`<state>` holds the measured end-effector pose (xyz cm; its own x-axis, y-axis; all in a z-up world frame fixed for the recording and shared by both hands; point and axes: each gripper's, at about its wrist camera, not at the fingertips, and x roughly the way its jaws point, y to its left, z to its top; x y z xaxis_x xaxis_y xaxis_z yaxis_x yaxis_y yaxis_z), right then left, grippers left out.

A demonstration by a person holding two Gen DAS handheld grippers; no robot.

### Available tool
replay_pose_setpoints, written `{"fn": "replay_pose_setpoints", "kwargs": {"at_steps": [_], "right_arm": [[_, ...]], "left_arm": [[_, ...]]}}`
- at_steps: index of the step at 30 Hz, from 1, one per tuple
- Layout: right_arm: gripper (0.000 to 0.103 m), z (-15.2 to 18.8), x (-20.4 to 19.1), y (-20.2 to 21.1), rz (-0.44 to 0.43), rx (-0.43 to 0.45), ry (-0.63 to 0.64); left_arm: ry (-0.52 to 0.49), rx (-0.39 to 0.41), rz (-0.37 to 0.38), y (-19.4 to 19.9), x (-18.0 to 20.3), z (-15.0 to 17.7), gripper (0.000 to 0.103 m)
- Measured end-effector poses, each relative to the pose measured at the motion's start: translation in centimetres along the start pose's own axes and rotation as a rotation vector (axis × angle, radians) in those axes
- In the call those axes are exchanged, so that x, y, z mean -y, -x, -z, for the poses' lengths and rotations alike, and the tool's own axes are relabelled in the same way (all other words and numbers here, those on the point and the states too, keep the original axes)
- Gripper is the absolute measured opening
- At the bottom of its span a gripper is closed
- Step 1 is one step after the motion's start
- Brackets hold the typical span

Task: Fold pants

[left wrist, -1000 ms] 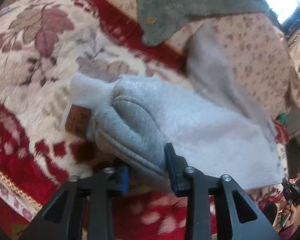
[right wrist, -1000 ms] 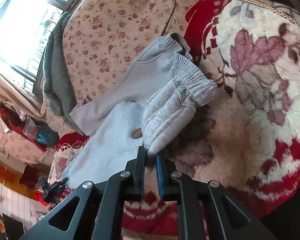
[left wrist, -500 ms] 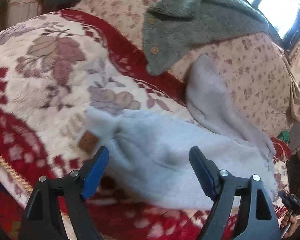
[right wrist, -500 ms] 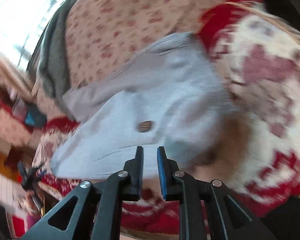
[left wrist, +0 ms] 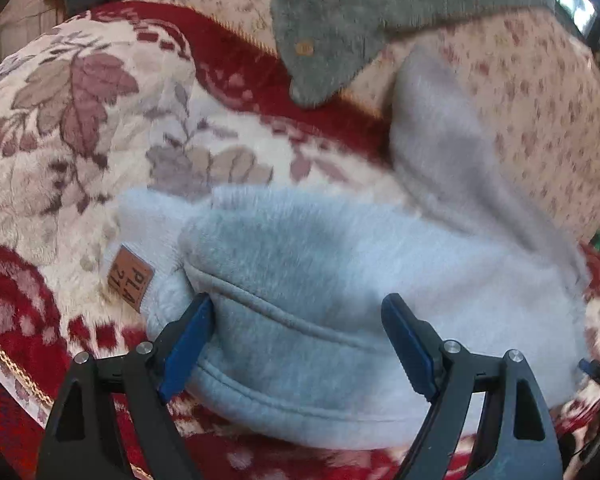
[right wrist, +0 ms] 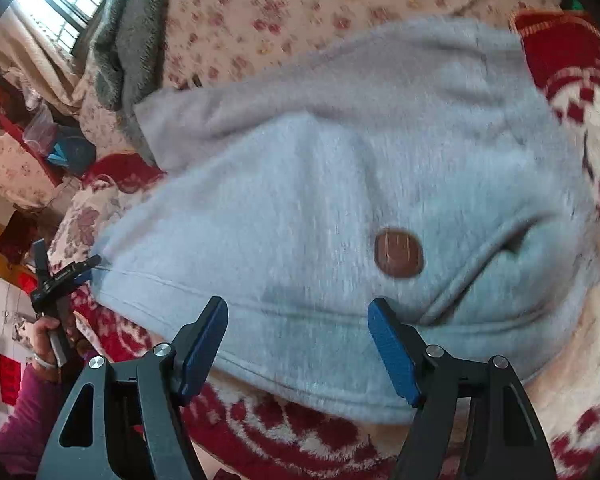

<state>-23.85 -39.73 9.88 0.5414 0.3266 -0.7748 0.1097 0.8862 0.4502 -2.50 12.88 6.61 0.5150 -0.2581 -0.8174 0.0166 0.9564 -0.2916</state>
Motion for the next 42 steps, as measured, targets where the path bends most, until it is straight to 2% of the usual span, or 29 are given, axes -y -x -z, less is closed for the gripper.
{"fn": "replay_pose_setpoints", "kwargs": {"at_steps": [3, 5, 10, 12, 15, 22, 25, 31, 34, 38, 42], "right_arm": [[0.079, -2.5, -0.5, 1.3, -0.021, 0.039, 0.037], [0.080, -4.2, -1.0, 1.4, 0.010, 0.050, 0.078], [0.081, -8.6, -1.3, 0.0, 0.050, 0.069, 0.143], [0.082, -10.5, -1.2, -0.8, 0.058, 0.070, 0.171], [0.085, -13.3, -1.0, -2.2, 0.105, 0.072, 0.252], [0.087, -18.7, -0.1, -6.2, 0.163, 0.000, 0.378], [0.087, -20.2, -0.2, -7.2, 0.198, -0.008, 0.468], [0.088, -22.8, 0.2, -8.1, 0.208, -0.017, 0.527], [0.088, -23.7, 0.4, -8.5, 0.210, -0.026, 0.550], [0.088, -24.5, 0.5, -9.2, 0.213, -0.044, 0.597], [0.090, -24.9, 0.1, -10.5, 0.208, -0.112, 0.674]], "left_arm": [[0.049, 0.025, 0.047, 0.8, 0.3, -2.2, 0.092], [0.061, 0.056, 0.071, 1.2, 0.8, -3.7, 0.092], [0.029, 0.101, 0.118, 1.9, 3.3, -7.0, 0.092], [-0.017, 0.100, 0.106, 1.6, 4.8, -8.3, 0.092], [-0.079, 0.084, 0.095, 0.2, 7.0, -10.4, 0.092], [-0.173, 0.044, 0.167, -4.3, 11.9, -17.2, 0.092], [-0.189, 0.066, 0.143, -5.8, 13.1, -20.1, 0.092], [-0.230, 0.063, 0.132, -9.4, 15.3, -25.3, 0.092], [-0.250, 0.038, 0.126, -11.1, 16.2, -26.4, 0.092], [-0.341, 0.016, 0.093, -13.0, 18.3, -26.8, 0.092], [-0.424, -0.025, 0.063, -14.6, 19.8, -26.1, 0.092]]}}
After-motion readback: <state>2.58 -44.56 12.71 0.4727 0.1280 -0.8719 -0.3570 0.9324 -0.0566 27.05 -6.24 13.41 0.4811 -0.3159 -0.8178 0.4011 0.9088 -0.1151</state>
